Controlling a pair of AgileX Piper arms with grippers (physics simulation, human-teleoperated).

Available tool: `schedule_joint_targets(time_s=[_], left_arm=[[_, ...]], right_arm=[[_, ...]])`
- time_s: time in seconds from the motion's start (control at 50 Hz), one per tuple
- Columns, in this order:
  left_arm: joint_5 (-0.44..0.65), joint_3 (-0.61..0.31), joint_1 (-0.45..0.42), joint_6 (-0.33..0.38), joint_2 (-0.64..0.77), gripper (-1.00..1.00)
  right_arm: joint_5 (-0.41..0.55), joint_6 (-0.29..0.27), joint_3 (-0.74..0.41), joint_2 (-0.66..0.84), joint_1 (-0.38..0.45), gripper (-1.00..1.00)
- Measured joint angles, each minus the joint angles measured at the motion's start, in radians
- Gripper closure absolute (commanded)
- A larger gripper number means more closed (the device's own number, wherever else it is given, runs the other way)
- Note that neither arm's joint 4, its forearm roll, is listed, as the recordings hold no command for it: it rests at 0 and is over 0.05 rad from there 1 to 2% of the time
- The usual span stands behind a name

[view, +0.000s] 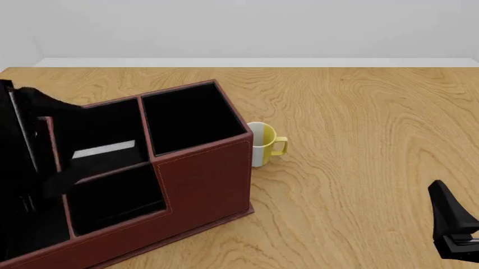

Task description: Pick up the book and place it in the front compartment of the caddy.

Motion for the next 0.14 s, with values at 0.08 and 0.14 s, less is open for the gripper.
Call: schedule_joint_targets(time_s=[0.08,0.14], left_arm=[[-0.003,0.009,-0.043,0.007,-0.047,-1.00],[-0.008,0.020,-0.073,0.013,-0.082,-1.00]], right_arm=[[0.000,0.000,0.000,0.000,0.000,-1.00],[0.000,0.000,0.000,0.000,0.000,-1.00]])
